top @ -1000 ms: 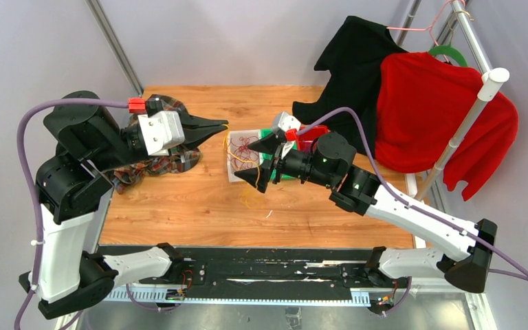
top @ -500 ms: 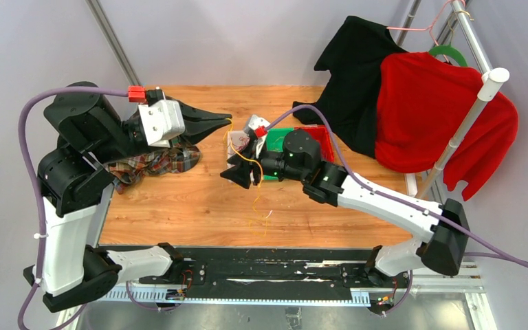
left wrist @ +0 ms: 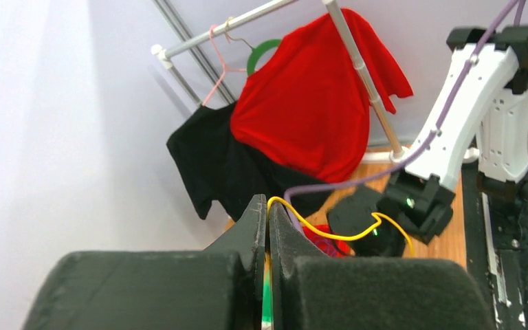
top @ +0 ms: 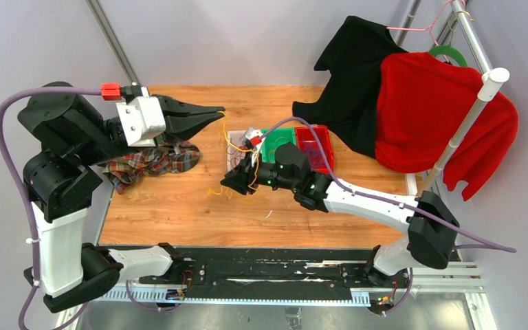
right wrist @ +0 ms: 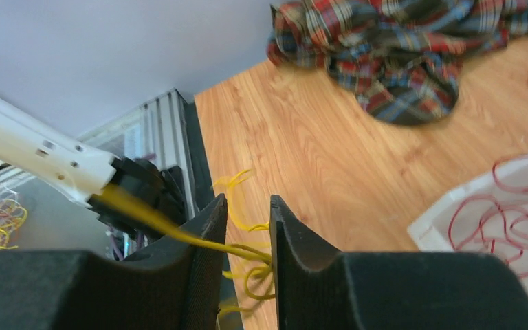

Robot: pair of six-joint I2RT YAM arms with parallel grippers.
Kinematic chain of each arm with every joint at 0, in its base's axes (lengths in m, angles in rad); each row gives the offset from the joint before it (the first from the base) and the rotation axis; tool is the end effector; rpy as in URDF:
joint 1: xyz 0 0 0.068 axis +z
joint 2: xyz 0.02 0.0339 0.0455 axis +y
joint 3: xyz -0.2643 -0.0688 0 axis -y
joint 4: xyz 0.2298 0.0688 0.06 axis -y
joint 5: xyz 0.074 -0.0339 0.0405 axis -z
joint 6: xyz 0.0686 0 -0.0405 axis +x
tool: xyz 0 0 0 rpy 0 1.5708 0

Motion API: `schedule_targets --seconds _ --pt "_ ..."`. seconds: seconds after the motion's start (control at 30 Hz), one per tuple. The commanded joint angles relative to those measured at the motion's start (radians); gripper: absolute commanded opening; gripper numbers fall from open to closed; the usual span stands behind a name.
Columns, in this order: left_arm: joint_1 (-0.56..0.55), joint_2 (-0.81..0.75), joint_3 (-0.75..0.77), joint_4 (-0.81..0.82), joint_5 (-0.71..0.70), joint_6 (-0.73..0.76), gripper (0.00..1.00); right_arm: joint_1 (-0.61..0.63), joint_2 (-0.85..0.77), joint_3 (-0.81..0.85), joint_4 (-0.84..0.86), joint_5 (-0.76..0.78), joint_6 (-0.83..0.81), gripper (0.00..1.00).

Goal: Untangle the cables

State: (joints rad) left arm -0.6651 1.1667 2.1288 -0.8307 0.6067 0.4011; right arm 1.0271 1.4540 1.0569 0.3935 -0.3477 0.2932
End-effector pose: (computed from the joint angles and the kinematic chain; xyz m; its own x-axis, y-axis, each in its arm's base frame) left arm 0.0762 -0.1095 0.5964 0.4665 0.0418 -0.8835 0.8360 0.3055 0.4558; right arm 0.1677 0.3226 0.3420 -0.2853 0.0533 -0.9570 -0.9385 0.1873 0.2902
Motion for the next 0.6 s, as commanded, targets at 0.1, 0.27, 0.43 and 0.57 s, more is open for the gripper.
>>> schedule_targets --seconds 0.1,0.27,0.43,0.57 --pt "-0.005 0.045 0.141 0.062 -0.014 -0.036 0.0 0.005 0.086 -0.225 0.178 0.07 0.129 0.29" --pt "-0.005 0.061 0.163 0.1 -0.037 -0.051 0.0 0.012 0.137 -0.345 0.261 0.103 0.196 0.28" --pt "-0.005 0.074 0.15 0.119 -0.049 -0.058 0.0 0.014 0.114 -0.407 0.252 0.159 0.223 0.29" --pt "-0.005 0.062 0.056 0.12 -0.064 -0.036 0.0 0.007 -0.027 -0.44 0.129 0.282 0.228 0.36"
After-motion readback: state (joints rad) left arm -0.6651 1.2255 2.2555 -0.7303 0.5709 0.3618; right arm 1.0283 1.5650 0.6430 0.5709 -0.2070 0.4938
